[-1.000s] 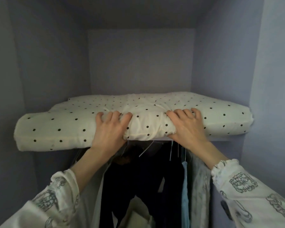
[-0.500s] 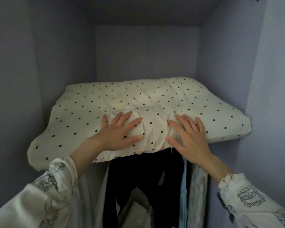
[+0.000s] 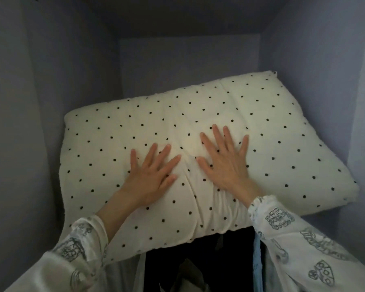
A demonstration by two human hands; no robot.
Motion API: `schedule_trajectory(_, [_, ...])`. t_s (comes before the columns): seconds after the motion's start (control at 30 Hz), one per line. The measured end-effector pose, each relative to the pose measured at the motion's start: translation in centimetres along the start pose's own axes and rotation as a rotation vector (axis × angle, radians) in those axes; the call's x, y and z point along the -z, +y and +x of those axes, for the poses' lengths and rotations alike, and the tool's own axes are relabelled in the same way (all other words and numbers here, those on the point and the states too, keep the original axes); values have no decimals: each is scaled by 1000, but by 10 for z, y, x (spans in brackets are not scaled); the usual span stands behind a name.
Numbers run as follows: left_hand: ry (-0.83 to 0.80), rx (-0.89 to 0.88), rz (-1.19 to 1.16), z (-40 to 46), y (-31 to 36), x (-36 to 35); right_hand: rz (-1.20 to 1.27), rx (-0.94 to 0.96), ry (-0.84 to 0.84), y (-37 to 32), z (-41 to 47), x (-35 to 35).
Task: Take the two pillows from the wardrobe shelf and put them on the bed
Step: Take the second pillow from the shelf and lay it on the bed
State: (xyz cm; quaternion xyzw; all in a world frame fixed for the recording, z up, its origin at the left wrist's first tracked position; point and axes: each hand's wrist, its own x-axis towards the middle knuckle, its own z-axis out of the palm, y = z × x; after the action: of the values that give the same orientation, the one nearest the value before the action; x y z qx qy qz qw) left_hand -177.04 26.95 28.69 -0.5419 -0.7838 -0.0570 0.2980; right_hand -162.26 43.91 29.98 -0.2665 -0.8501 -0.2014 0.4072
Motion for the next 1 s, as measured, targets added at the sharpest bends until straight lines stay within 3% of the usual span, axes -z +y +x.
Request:
schedule_trajectory(0.17, [254, 8, 55, 49, -11, 17, -78, 56, 177, 3, -13, -20])
schedule_trajectory(0.37, [464, 47, 32, 102, -15, 51, -104, 106, 268, 4, -24, -30])
schedule_trajectory(0.63, [502, 210, -43, 109, -27, 49, -114, 167, 234, 7, -29, -29])
schedule_trajectory(1.0, [360, 406, -132, 60, -23, 12, -197, 391, 71, 19, -23, -13])
